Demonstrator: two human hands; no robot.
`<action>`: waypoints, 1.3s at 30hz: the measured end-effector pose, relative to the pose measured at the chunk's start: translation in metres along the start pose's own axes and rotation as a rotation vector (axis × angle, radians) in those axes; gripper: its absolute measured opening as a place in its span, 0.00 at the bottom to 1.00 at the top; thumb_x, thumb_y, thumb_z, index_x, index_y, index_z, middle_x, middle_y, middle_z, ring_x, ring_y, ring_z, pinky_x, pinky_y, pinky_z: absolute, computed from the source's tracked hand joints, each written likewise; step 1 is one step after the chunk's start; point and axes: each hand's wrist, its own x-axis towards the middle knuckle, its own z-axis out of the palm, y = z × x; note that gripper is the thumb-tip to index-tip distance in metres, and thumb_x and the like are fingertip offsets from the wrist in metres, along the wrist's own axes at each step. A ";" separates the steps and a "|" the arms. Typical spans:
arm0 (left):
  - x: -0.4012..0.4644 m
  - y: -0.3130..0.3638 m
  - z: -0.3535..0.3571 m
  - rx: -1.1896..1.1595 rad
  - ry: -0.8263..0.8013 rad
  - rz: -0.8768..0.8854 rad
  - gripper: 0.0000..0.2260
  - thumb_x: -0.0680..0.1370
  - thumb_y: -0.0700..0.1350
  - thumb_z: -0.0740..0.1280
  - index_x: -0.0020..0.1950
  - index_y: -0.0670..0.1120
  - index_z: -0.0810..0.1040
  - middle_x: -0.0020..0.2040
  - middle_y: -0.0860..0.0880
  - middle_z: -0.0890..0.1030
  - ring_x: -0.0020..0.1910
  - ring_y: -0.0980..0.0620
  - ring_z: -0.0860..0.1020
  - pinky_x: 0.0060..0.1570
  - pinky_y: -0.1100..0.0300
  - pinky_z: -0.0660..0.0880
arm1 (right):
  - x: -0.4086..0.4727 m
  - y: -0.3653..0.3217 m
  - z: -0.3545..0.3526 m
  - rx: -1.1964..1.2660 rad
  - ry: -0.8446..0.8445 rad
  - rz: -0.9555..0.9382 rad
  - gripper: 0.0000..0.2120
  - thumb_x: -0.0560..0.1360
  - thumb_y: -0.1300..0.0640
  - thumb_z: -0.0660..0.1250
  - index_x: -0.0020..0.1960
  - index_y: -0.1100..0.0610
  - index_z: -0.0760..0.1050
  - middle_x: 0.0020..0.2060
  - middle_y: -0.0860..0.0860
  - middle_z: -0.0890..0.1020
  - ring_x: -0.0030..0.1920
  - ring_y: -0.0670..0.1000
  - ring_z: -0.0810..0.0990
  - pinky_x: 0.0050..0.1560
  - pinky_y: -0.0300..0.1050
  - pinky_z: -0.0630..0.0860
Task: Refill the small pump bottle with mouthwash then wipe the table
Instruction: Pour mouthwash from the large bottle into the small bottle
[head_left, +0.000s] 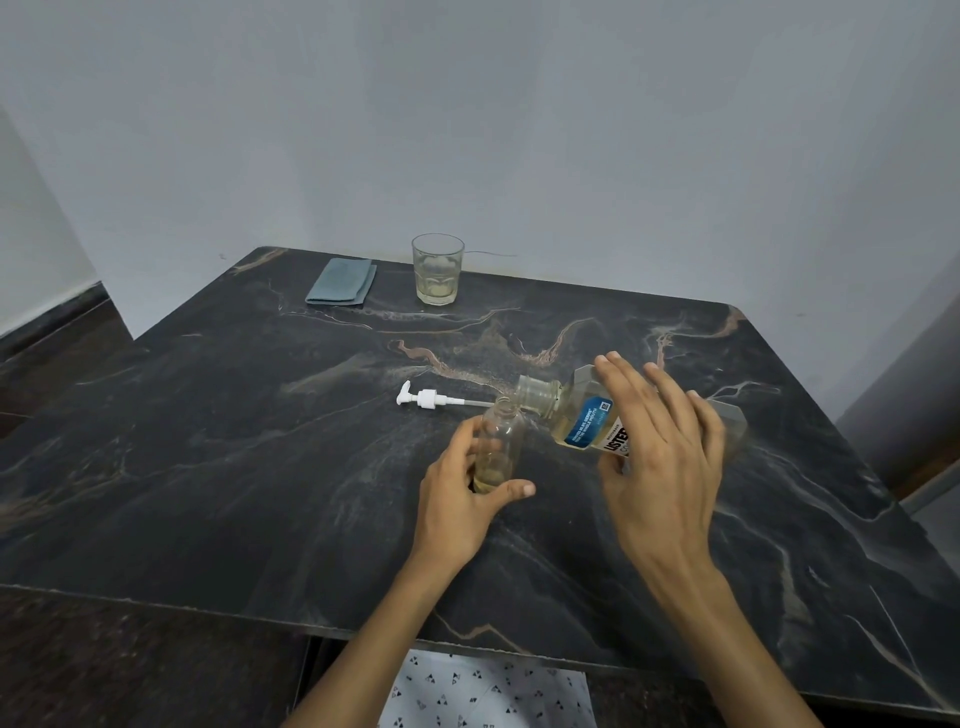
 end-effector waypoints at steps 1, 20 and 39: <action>0.000 0.000 0.000 -0.001 -0.002 0.000 0.28 0.60 0.58 0.75 0.56 0.69 0.68 0.51 0.61 0.78 0.52 0.64 0.79 0.54 0.60 0.78 | 0.000 0.000 0.000 0.001 0.000 0.000 0.46 0.55 0.76 0.76 0.69 0.55 0.69 0.66 0.51 0.75 0.68 0.56 0.70 0.67 0.50 0.56; 0.000 -0.002 0.001 -0.011 0.000 0.004 0.29 0.61 0.55 0.77 0.57 0.68 0.67 0.53 0.58 0.79 0.53 0.62 0.79 0.55 0.58 0.78 | 0.000 -0.001 -0.001 -0.008 -0.001 0.004 0.46 0.54 0.76 0.76 0.69 0.54 0.69 0.66 0.51 0.75 0.67 0.55 0.70 0.67 0.49 0.56; 0.000 -0.001 0.000 -0.005 -0.002 -0.001 0.28 0.60 0.58 0.76 0.55 0.71 0.68 0.52 0.62 0.79 0.52 0.64 0.79 0.55 0.57 0.78 | 0.000 -0.001 0.000 -0.008 0.006 -0.002 0.46 0.55 0.76 0.76 0.69 0.55 0.69 0.66 0.51 0.75 0.67 0.55 0.70 0.67 0.50 0.56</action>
